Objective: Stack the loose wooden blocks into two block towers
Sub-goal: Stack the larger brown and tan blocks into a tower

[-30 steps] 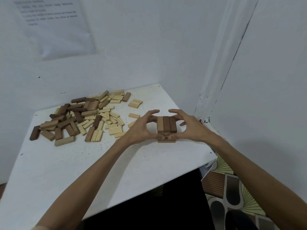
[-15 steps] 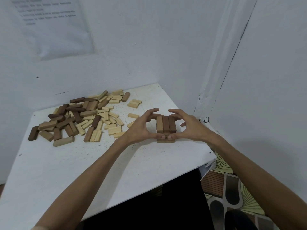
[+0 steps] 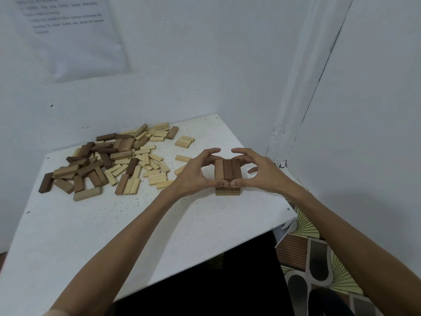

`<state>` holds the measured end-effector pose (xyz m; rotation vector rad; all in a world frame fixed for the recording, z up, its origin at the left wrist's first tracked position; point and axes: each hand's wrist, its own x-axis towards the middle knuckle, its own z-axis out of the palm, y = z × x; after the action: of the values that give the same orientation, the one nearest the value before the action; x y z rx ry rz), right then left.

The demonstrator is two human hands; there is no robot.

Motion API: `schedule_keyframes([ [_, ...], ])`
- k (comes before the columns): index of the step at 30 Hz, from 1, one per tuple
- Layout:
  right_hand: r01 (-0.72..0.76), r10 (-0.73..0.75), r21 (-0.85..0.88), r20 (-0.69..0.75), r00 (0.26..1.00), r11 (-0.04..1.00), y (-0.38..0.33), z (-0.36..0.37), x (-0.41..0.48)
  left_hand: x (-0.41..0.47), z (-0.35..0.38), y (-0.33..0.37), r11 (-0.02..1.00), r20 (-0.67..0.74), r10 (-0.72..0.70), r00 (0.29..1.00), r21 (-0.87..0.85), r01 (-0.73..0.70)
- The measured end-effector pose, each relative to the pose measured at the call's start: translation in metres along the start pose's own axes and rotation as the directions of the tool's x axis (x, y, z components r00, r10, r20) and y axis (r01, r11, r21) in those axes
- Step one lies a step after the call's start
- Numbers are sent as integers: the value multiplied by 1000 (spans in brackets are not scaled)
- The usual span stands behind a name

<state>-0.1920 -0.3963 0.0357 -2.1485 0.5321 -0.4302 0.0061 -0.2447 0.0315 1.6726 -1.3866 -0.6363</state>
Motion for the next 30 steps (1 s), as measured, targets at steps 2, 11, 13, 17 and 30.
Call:
schedule_keyframes([
  [2, -3, 3, 12, -1, 1000, 1000, -1, 0, -1, 0, 0, 1, 1000, 1, -1, 1000, -7, 1],
  [11, -116, 122, 343, 4, 993, 932, 2, 20, -14, -17, 20, 4, 909, -86, -216, 973, -380, 168],
  [13, -142, 234, 539, -105, 967, 830, -4, 37, -17, -18, 34, 9, 832, -126, -317, 940, -512, 213],
  [17, -203, 393, 656, -155, 906, 727, -19, 67, -14, -15, 57, 22, 772, -161, -397, 904, -590, 234],
  [30, -176, 419, 695, -196, 886, 697, -25, 87, -6, -8, 72, 27, 729, -172, -417, 892, -650, 215],
])
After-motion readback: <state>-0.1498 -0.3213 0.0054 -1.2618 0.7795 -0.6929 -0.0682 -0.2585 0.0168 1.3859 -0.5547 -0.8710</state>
